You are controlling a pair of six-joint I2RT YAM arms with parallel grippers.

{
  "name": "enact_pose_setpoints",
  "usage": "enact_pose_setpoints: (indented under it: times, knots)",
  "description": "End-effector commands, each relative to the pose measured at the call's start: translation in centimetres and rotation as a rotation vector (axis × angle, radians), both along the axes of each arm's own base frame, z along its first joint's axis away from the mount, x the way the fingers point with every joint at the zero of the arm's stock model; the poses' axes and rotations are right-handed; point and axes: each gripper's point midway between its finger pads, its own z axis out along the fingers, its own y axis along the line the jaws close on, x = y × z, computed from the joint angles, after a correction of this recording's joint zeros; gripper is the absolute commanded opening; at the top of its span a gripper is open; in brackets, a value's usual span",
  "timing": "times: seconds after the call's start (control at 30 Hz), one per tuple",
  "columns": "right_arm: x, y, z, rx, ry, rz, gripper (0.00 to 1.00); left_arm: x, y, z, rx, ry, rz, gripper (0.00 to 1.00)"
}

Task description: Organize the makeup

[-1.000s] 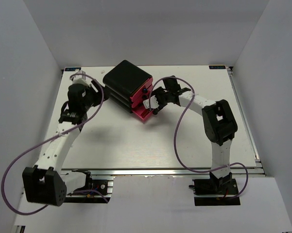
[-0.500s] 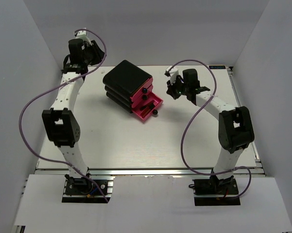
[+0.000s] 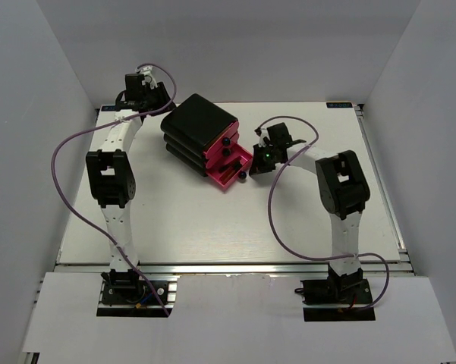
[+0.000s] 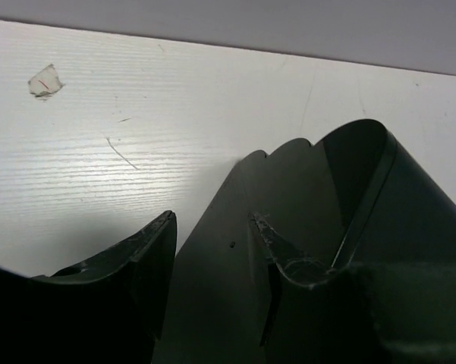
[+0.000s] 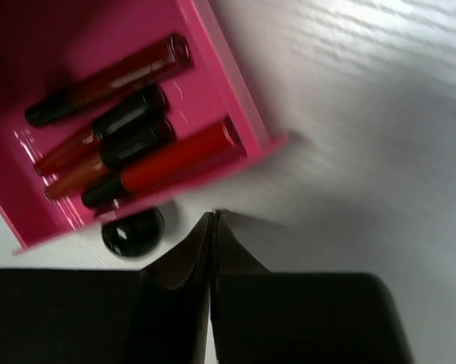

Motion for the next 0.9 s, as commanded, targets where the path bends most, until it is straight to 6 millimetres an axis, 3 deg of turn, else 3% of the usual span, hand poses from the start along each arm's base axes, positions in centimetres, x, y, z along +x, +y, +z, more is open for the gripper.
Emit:
enact_pose_setpoints:
  times: [0.0,0.03,0.07,0.1,0.13,0.23,0.53,0.77,0.87]
  knots:
    - [2.4,3.9,3.1,0.114,-0.012,-0.011,0.0,-0.6,-1.4,3.1,-0.046,-0.038,-0.092,0.52]
    - [2.6,4.4,1.9,0.121,0.027,-0.017,0.0,-0.8,-1.8,2.7,-0.06,-0.024,-0.11,0.52]
    - [2.8,5.1,1.9,0.132,0.036,-0.016,0.0,-1.3,-2.5,2.3,-0.078,-0.003,-0.141,0.52]
    - [3.8,6.0,3.0,0.159,0.021,-0.011,0.0,-1.5,-3.2,1.4,-0.081,0.018,-0.163,0.51]
    - [3.8,6.5,2.5,0.179,0.047,-0.006,0.0,-1.8,-3.8,0.9,-0.075,0.03,-0.181,0.51]
    - [4.8,8.2,3.9,0.262,0.042,-0.003,0.0,-2.9,-4.8,-0.4,-0.067,0.065,-0.221,0.51]
    - [5.2,11.0,5.6,0.479,0.097,-0.013,0.0,-3.3,-5.6,-1.1,-0.094,0.082,-0.237,0.51]
    - [6.5,11.8,5.9,0.536,0.094,-0.037,0.0,-4.0,-5.8,-1.4,-0.105,0.1,-0.243,0.51]
    - [6.6,10.9,6.3,0.479,0.03,-0.025,0.0,-4.0,-5.6,-1.3,-0.1,0.099,-0.236,0.52]
